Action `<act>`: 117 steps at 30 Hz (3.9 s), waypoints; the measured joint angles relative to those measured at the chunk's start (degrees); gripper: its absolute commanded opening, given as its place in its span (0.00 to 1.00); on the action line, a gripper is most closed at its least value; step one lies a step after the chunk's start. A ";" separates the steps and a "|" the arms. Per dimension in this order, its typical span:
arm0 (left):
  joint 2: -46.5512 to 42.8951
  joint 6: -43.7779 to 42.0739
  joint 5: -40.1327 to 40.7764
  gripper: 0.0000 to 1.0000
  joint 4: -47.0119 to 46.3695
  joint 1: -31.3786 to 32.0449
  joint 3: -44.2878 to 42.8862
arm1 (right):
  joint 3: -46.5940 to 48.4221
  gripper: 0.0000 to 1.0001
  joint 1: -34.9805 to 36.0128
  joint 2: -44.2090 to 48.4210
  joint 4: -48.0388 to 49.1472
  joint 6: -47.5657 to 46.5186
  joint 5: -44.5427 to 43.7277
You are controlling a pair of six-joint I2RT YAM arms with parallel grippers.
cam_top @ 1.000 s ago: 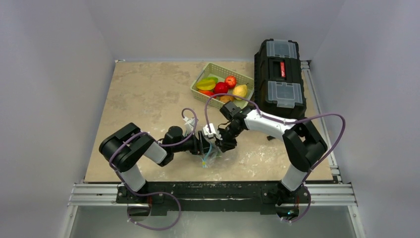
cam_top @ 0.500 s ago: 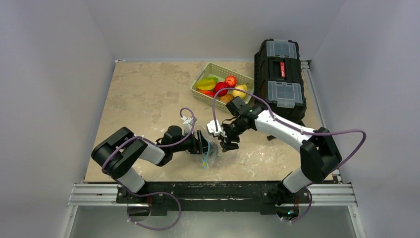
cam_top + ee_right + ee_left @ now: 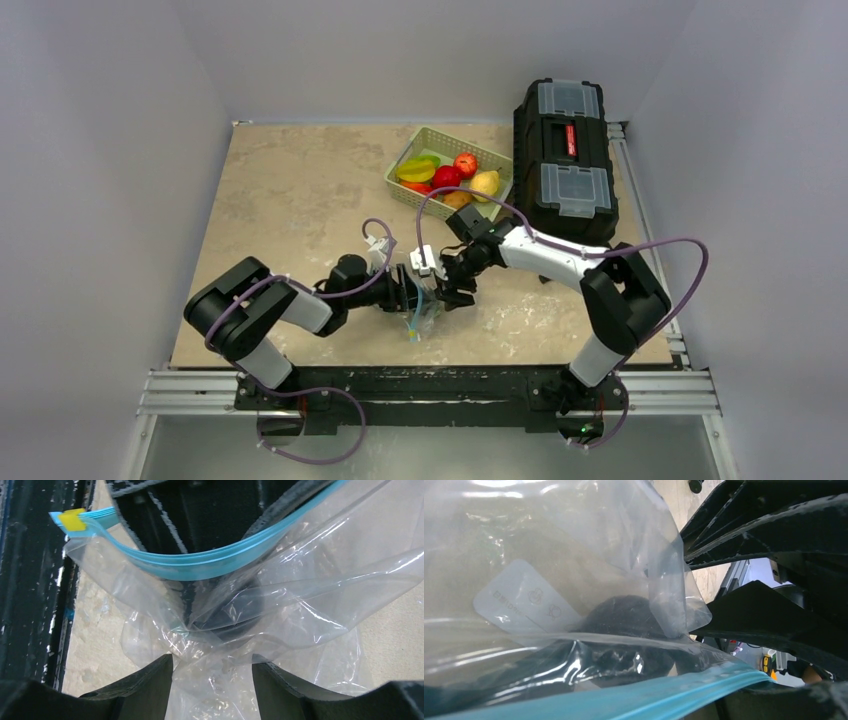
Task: Open the zip-top bag and remove the fake food
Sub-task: Pick up the fake fruit from the zipper food storage bag, then place the fake fruit in the bin.
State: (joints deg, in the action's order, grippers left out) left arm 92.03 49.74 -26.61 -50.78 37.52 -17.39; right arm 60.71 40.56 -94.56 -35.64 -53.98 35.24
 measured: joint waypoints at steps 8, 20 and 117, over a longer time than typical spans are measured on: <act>1.20 0.50 -0.87 0.67 -3.82 -0.07 0.46 | -0.20 0.21 1.55 -1.86 3.58 3.80 -2.67; 1.99 1.31 -1.33 0.79 -7.10 -0.33 1.53 | -0.20 0.00 2.29 -3.72 6.75 8.17 -0.59; -65.09 -20.44 24.63 0.00 81.90 3.67 -15.96 | -2.36 0.13 -7.58 4.48 2.23 -4.22 -7.26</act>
State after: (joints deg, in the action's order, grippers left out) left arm 26.94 29.30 -1.98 31.11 41.19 -33.34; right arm 58.35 32.97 -90.08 -33.41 -58.19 27.99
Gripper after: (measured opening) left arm 0.602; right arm 0.083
